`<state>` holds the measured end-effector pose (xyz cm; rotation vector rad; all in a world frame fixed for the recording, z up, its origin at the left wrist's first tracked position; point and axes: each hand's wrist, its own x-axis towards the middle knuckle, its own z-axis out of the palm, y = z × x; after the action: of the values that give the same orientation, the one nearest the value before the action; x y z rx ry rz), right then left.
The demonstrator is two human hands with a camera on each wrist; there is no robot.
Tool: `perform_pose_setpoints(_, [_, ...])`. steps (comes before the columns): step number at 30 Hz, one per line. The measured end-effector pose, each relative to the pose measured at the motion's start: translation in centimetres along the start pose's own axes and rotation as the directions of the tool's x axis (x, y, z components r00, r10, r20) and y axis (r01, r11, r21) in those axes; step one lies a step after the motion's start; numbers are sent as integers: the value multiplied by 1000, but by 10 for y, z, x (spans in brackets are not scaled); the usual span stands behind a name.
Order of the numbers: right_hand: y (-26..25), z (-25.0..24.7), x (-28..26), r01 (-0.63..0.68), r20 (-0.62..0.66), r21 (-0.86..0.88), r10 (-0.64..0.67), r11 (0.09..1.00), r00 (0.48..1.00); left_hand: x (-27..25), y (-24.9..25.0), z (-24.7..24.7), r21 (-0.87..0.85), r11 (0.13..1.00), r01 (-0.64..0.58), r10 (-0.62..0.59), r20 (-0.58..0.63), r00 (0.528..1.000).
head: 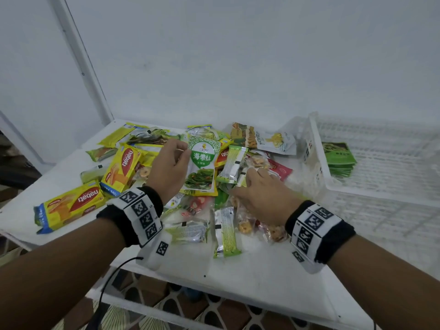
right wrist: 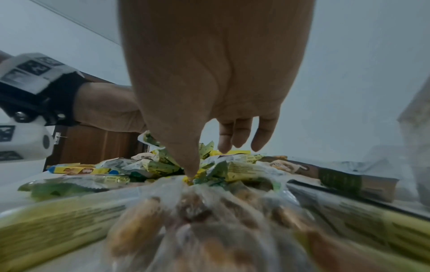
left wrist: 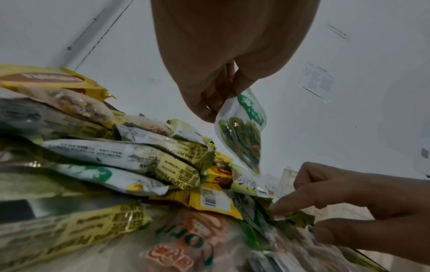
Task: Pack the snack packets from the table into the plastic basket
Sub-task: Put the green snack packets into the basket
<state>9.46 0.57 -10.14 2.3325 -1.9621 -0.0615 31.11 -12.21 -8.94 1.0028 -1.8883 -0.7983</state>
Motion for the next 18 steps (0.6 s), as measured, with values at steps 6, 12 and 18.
perform_pose_setpoints(6, [-2,-9,25,-39,-108,73,47,997,993,13,4,-12,-43,998,54,-52,32,998])
perform_pose_setpoints(12, [-17,-23,53,-78,-102,292,112,953,988,9,4,-27,-65,995,79,-64,216,974])
perform_pose_setpoints(18, [-38,-31,80,-97,-91,686,217,721,972,16,-15,-44,-198,972,129,-62,310,949])
